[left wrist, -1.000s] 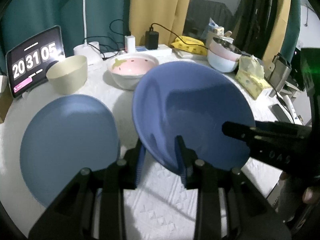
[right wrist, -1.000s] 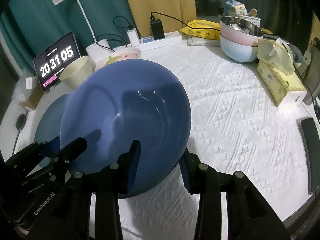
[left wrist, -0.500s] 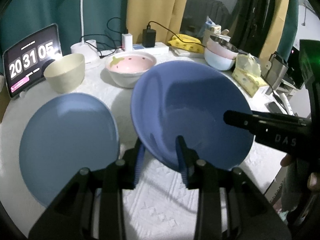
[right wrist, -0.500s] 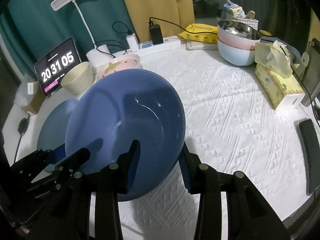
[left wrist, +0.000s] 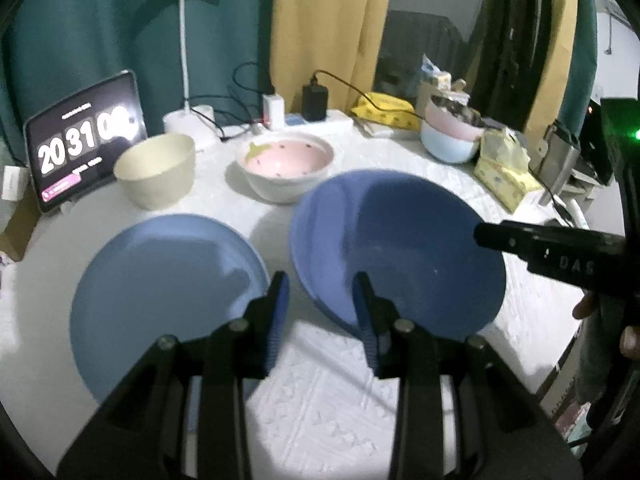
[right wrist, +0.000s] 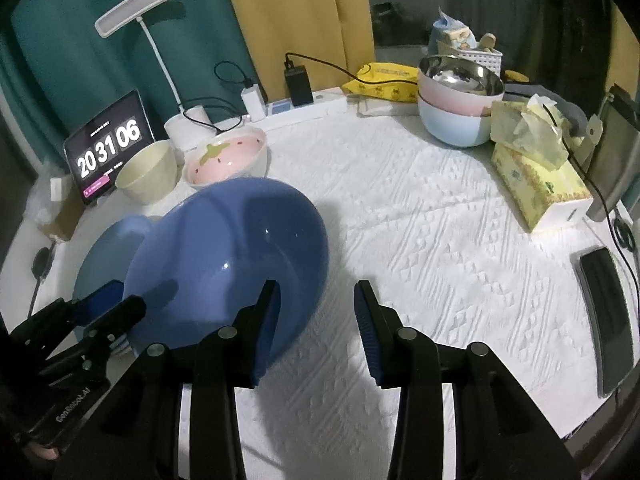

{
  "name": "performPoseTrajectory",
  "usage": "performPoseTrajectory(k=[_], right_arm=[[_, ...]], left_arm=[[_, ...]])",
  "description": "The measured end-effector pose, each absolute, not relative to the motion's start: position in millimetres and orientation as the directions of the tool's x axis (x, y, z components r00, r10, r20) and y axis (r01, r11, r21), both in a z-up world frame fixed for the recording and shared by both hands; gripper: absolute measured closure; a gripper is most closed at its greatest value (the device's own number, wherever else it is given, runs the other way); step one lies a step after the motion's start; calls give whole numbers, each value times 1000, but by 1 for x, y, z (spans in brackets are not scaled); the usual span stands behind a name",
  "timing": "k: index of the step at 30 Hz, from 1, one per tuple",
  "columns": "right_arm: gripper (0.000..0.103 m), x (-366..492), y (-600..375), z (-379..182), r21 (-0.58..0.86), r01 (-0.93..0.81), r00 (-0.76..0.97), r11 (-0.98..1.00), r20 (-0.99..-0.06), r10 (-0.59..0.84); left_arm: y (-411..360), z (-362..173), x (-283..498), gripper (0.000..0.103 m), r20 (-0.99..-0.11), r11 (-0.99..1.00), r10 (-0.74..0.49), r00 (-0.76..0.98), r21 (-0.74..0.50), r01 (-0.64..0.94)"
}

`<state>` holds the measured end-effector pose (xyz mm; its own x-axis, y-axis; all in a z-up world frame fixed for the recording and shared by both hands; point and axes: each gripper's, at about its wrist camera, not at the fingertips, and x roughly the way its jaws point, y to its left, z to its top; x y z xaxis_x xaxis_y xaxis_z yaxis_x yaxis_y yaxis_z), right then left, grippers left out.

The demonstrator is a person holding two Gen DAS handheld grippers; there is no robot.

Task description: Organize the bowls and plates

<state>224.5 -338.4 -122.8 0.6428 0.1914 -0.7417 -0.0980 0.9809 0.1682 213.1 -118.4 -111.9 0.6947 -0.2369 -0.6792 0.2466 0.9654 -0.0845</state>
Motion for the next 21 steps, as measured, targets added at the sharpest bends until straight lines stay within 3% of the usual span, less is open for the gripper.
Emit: performPoseTrajectory(k=[8,10,21], right_arm=[[63,233,-332,-111,161,-125,658,979,-725,204],[63,236,-329,-107,158,-137,663,978,-719,209],[63,263,-316,-87,131,-190,681,973,-697,227]], left_arm=[[-104,-99,220,65,-653,974,-220,724,-105,201],[-100,-95,223,57,-641,975,-221,735,-117,192],[-91,-78,245,57,-607,981,-195,770,-121,153]])
